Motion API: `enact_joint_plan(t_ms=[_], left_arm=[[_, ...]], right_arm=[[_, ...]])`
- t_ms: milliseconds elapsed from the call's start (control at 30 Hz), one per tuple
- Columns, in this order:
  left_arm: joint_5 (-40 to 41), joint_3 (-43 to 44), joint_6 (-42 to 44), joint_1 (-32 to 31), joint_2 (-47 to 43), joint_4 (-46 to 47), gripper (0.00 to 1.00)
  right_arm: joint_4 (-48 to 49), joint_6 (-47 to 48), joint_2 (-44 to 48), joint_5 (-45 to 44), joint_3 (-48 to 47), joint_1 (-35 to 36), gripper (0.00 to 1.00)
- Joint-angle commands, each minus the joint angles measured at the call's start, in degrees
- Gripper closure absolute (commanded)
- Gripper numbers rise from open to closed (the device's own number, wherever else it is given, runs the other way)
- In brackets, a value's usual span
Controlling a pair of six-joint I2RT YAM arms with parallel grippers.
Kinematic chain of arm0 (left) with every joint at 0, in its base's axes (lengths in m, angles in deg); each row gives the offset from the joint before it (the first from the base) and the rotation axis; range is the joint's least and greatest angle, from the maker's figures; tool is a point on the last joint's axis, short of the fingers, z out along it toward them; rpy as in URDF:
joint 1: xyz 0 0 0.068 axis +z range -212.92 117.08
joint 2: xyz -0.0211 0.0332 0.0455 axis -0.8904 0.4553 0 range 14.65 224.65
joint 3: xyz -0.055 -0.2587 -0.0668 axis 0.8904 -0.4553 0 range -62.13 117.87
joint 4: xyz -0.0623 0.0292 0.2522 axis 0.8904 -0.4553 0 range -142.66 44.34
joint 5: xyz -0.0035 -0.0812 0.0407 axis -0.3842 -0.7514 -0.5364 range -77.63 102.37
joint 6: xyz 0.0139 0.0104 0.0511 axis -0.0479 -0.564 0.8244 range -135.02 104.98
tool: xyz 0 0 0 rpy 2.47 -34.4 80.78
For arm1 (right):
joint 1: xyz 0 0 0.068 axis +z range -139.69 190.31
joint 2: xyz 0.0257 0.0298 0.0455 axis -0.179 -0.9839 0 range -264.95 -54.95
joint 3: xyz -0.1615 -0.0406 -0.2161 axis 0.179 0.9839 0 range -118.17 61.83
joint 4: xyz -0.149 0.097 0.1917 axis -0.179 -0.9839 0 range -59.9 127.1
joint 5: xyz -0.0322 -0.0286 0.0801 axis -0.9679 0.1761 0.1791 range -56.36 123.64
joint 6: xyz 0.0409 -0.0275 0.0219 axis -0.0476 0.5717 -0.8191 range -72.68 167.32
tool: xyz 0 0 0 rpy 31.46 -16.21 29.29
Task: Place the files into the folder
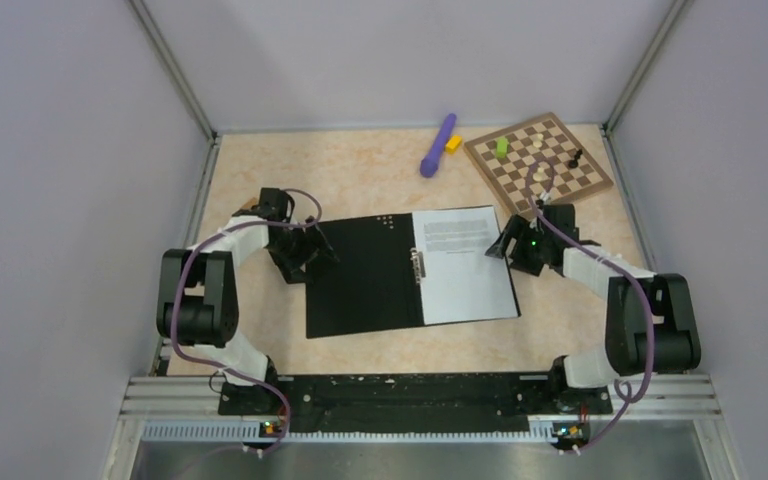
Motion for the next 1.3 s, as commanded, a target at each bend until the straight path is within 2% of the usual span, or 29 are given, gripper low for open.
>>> enact_joint_plan(t_ms=[0, 200, 367, 467, 567, 800, 1033, 1133, 1267], left_arm=[[1.51, 4.59, 4.11, 0.45, 0.33, 1.17, 0.11], [2.57, 7.71, 5.76, 1.16, 0.60, -1.78, 0.11], [8.17, 8.67, 7.62, 3.00, -2.55, -5.86, 0.11], [7.06, 7.55, 10.28, 6.80, -2.22, -9.26, 0.10], [7.76, 3.72, 9.92, 9.31, -3.68, -8.77, 0.10], [11.48, -1.22, 9.63, 9.98, -3.93, -6.79, 0.08], [5.22, -2.82, 7.35, 9.96, -1.44, -3.21, 0.10], [-3.64, -3.77, 8.17, 9.92, -0.25, -0.05, 0.11], [-6.58, -3.92, 8.81, 9.89, 0.90, 0.40, 0.11]], right_arm=[[-4.97, -3.68, 2.62, 5.77, 4.00, 3.63, 0.27], [-5.32, -5.48, 5.95, 6.50, 5.30, 5.39, 0.27], [-12.58, -2.79, 9.95, -0.66, 1.30, 5.42, 0.27], [-16.47, 1.28, 10.40, -2.84, -0.80, 5.39, 0.27], [-18.71, 3.15, 9.94, -2.99, -0.46, 5.38, 0.27], [-17.41, 0.98, 11.95, -0.07, 4.57, 5.42, 0.27], [-14.65, -0.95, 11.68, 2.23, 6.25, 5.36, 0.28], [-11.04, -3.49, 10.64, 3.56, 7.42, 5.43, 0.28], [-6.81, -6.42, 10.17, 4.77, 8.51, 5.43, 0.28]])
